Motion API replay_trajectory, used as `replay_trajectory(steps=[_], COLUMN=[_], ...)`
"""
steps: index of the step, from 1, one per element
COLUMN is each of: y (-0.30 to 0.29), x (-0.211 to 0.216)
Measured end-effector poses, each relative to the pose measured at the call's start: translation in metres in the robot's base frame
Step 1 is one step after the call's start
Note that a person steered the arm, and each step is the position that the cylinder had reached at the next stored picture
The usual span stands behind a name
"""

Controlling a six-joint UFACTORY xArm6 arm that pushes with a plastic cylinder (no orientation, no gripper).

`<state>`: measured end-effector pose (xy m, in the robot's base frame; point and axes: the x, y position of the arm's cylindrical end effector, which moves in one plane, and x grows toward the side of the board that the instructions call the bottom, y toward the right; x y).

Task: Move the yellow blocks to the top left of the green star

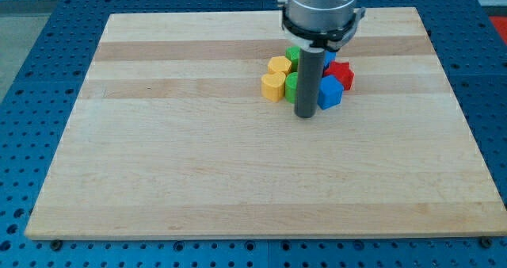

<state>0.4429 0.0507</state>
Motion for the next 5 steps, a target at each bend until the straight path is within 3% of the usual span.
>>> replay_trajectory(steps=[2, 5], y=[-0.037, -0.037], x=[-0.024, -0.094])
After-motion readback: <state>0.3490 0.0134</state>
